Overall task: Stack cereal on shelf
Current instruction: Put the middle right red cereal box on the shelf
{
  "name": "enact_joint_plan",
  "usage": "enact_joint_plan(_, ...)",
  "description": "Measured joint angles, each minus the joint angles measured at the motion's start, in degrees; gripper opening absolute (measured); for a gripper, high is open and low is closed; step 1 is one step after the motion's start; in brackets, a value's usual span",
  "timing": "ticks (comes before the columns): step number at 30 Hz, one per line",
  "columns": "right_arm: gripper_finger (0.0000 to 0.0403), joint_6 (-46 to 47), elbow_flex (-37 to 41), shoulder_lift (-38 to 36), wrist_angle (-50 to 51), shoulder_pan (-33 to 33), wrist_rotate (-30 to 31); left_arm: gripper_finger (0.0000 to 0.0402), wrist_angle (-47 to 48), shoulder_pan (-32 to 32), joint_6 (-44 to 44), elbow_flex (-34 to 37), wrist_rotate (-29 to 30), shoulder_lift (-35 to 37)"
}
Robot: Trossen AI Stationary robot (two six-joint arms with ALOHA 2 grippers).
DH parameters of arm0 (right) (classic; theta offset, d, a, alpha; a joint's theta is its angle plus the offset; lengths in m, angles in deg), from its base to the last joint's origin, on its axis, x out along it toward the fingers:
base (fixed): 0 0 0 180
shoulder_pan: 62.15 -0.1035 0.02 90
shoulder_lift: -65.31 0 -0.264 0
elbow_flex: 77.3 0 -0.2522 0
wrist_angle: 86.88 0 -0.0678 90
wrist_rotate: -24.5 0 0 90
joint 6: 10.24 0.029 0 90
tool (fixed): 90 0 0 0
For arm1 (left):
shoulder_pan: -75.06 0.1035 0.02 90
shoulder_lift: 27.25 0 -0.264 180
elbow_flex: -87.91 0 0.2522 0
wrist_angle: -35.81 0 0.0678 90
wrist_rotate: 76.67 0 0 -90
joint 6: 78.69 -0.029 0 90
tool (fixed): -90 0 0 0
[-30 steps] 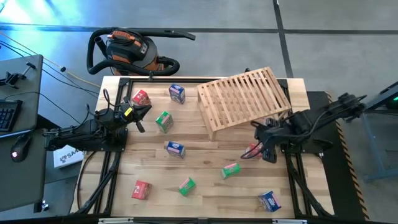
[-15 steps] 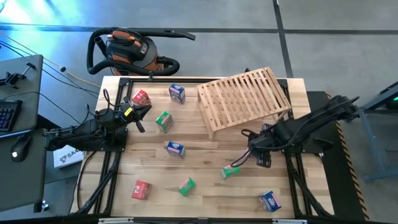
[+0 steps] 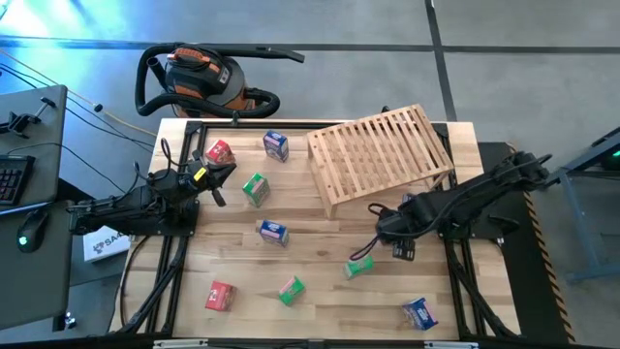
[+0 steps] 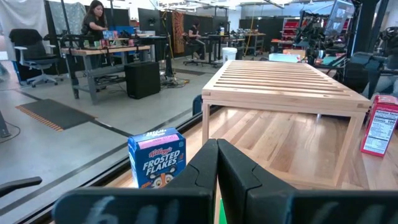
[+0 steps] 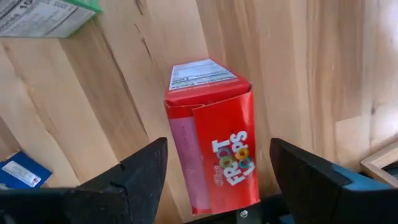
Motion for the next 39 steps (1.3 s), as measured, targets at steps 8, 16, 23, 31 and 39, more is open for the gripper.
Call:
enact_joint_plan(8,0.0245,-0.26,0.01,1.48,-1.68,-0.02,-2.98,0.0001,0.00,0.00,0.00,0.01,0.01,0.00)
enact_joint_plan(16,0.0188,-0.07,0.02,1.48,-2.63,-0.01,-3.07,0.0001,-0.01,0.00,0.00,-0.01,-0.01,0.00)
enact_joint_plan(23,0.0157,0.14,-0.14,1.48,-3.05,0.00,-3.49,0.0001,0.02,0.00,0.00,-0.01,0.02,-0.01)
enact_joint_plan(31,0.0154,-0.45,-6.64,1.48,-0.76,1.92,-8.89,0.0001,0.01,0.00,0.00,0.00,-0.01,-0.02)
enact_joint_plan(39,0.0154,-5.07,-23.60,1.48,8.77,6.55,-7.61,0.0001,0.02,0.00,0.00,-0.01,-0.01,0.00)
